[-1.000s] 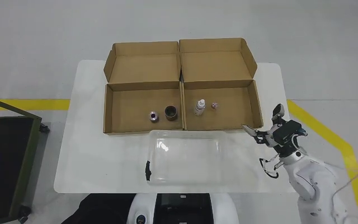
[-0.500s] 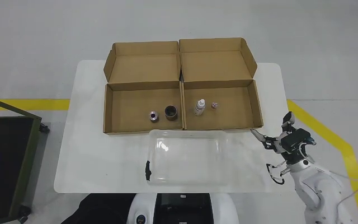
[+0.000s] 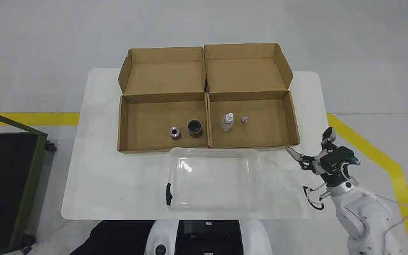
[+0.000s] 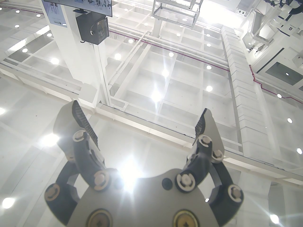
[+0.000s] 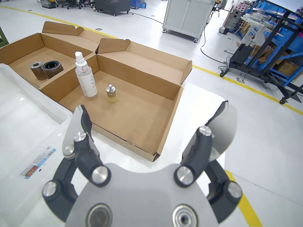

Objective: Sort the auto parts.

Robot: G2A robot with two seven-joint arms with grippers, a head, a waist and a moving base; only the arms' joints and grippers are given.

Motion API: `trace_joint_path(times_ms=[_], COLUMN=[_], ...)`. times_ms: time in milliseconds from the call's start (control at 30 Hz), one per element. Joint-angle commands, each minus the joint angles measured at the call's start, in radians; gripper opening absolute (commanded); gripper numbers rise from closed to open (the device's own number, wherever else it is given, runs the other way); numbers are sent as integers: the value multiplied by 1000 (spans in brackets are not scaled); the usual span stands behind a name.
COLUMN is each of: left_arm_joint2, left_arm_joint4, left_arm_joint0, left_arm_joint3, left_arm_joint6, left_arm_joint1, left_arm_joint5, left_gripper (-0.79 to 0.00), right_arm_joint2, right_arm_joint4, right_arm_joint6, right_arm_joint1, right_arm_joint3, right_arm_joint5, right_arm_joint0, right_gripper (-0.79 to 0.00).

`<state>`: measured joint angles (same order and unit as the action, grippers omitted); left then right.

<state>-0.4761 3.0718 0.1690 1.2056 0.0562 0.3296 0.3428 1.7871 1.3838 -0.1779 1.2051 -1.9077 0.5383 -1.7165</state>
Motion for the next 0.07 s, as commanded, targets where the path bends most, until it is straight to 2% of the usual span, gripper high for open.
trace_joint_path(times_ms=[0, 33], left_arm_joint2=[0, 0], left_arm_joint4=[0, 0], left_arm_joint0=[0, 0], left_arm_joint3=[0, 0], left_arm_joint6=[0, 0], left_arm_joint1=[0, 0], left_arm_joint5=[0, 0], left_gripper=[-1, -1], right_arm_joint2=[0, 0], right_arm_joint4=[0, 0], right_arm_joint6=[0, 0], right_arm_joint1=[0, 0], right_arm_joint3=[0, 0], right_arm_joint5=[0, 0], right_arm_joint0=[0, 0], right_gripper=[0, 0])
